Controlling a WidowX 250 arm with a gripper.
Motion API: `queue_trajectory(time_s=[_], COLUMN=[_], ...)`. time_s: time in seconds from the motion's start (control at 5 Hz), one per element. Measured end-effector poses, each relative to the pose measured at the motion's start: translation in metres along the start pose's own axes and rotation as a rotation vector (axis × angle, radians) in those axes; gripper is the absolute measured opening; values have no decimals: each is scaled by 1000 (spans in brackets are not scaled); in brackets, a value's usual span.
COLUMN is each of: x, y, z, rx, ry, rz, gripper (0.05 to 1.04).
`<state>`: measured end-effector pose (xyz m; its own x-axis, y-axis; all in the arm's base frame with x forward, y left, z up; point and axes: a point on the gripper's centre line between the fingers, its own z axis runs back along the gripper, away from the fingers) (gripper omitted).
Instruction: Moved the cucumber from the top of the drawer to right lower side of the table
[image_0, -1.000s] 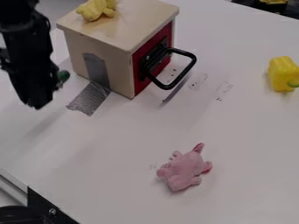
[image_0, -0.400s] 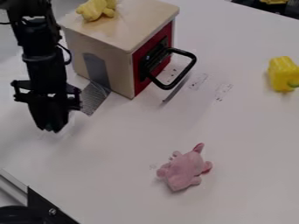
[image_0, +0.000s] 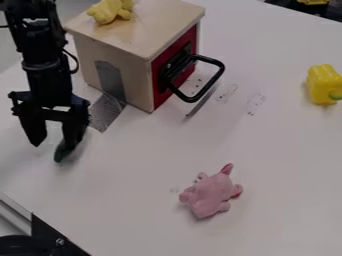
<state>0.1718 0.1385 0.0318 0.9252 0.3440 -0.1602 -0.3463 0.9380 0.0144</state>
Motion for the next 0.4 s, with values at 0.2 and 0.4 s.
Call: queue_trajectory(time_s=[0.2, 0.4], x=[-6, -12], y=[7, 11], z=[21, 41], rx=[12, 2], ry=[-123, -199], rz=[-60, -106], gripper=[999, 999])
